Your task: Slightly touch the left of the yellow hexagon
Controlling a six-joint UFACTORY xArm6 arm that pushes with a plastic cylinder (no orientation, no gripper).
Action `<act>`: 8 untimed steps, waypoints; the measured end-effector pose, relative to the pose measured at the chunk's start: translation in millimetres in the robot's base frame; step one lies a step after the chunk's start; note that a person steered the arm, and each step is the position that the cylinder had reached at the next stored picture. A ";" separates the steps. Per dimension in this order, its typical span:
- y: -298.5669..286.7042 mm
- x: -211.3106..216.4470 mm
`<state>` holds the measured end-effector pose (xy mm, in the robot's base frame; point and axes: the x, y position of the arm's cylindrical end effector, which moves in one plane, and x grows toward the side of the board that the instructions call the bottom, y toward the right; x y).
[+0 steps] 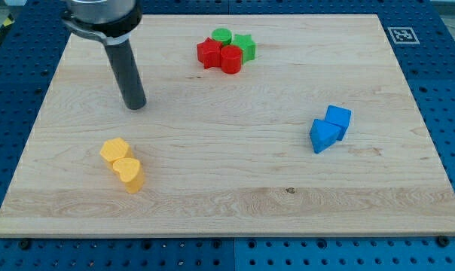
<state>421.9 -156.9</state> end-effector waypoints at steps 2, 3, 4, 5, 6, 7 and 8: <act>-28.3 21.6; -38.8 36.9; -44.0 45.7; -44.0 52.4; -44.0 66.7; -44.0 82.0; -44.0 82.4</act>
